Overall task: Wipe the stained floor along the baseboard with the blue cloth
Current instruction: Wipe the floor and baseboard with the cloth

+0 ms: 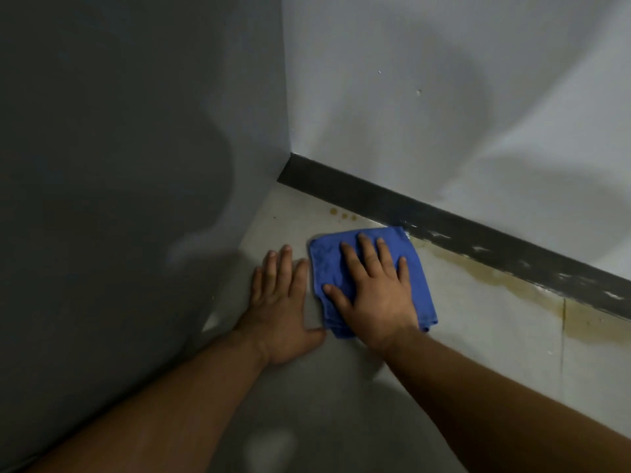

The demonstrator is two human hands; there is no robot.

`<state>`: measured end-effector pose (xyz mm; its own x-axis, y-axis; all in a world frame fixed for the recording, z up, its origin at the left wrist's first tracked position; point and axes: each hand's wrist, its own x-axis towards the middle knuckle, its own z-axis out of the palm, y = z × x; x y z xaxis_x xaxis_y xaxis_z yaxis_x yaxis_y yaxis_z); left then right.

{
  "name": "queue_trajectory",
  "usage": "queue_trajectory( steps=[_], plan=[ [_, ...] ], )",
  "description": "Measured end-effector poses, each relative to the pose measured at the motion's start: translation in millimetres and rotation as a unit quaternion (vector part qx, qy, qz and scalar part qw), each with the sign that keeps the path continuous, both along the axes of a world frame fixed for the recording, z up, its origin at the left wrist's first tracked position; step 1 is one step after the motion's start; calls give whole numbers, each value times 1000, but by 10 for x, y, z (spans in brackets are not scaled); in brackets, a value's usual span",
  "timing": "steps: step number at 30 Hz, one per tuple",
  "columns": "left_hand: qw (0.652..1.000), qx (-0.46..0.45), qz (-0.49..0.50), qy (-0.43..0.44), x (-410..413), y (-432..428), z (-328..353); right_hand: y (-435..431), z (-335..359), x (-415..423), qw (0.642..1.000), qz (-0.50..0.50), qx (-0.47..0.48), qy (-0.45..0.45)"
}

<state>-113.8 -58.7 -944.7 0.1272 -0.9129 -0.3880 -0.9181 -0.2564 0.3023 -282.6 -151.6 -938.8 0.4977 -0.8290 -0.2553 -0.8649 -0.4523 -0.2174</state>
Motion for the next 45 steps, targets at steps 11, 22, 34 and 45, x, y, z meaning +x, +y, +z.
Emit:
queue_trajectory(
  steps=[11,22,34,45],
  plan=[
    [995,-39,-64,-64,57,5,-59,-356,-43,225,980,189,-68,-8],
    [998,-43,-34,-39,-88,-169,169,-392,-109,45,998,33,-58,-23],
    [974,-126,97,162,-266,-192,232,-560,17,176,970,241,-16,-5],
    [979,-152,61,117,-157,-161,286,-212,-82,-20,997,-48,-58,-27]
  ],
)
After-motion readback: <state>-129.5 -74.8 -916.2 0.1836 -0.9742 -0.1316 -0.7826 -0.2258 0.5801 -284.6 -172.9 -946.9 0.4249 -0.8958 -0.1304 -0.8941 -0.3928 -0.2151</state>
